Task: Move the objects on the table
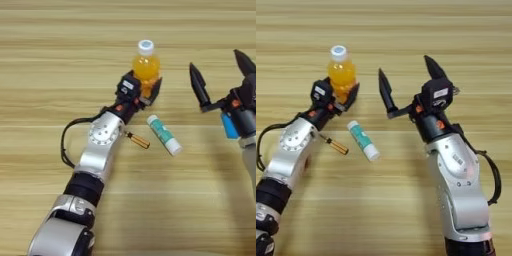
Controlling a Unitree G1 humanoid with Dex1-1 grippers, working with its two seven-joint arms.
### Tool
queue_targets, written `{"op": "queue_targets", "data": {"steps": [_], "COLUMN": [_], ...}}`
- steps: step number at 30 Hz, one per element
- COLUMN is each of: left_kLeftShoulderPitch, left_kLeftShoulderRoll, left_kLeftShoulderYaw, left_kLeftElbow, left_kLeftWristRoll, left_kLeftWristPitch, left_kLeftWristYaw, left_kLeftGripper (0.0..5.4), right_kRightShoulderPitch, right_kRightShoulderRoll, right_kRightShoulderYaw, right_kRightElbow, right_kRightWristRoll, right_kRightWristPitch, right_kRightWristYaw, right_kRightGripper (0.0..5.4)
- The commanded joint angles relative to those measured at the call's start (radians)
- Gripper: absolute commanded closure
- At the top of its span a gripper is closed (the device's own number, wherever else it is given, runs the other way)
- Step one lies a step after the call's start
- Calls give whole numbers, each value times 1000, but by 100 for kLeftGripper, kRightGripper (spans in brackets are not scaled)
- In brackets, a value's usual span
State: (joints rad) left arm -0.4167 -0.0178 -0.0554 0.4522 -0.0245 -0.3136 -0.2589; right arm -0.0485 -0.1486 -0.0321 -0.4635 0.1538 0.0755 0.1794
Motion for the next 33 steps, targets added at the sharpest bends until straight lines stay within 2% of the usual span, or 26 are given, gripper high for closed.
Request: {"op": "queue_targets", "data": {"steps": [1, 3, 8, 17, 25, 33], "left_kLeftShoulderPitch": [19, 32, 52, 104, 118, 107], "left_kLeftShoulderRoll": [20, 32, 61, 102, 133, 141], "left_kLeftShoulderYaw": [52, 72, 120, 171, 187, 193], "left_kLeftElbow": [-50, -46, -47, -56, -12, 54], "left_kLeftWristRoll": [-14, -11, -13, -19, -11, -5], "left_kLeftWristPitch": [23, 23, 46, 72, 79, 65], "left_kLeftWristYaw": [60, 81, 132, 174, 193, 216], "left_kLeftGripper": [199, 199, 199, 200, 200, 200], "right_kRightShoulderPitch": [-42, -58, -82, -97, -101, -104], "right_kRightShoulderRoll": [-13, -23, -28, -27, -26, -27], "right_kRightShoulderYaw": [-72, -109, -158, -166, -163, -159], "right_kRightElbow": [130, 200, 278, 315, 326, 335], "right_kRightWristRoll": [-67, -100, -98, -98, -100, -100], "right_kRightWristPitch": [-3, -11, -32, -43, -44, -46], "right_kRightWristYaw": [-85, -130, -162, -178, -180, -177], "right_kRightGripper": [0, 0, 0, 0, 0, 0]}}
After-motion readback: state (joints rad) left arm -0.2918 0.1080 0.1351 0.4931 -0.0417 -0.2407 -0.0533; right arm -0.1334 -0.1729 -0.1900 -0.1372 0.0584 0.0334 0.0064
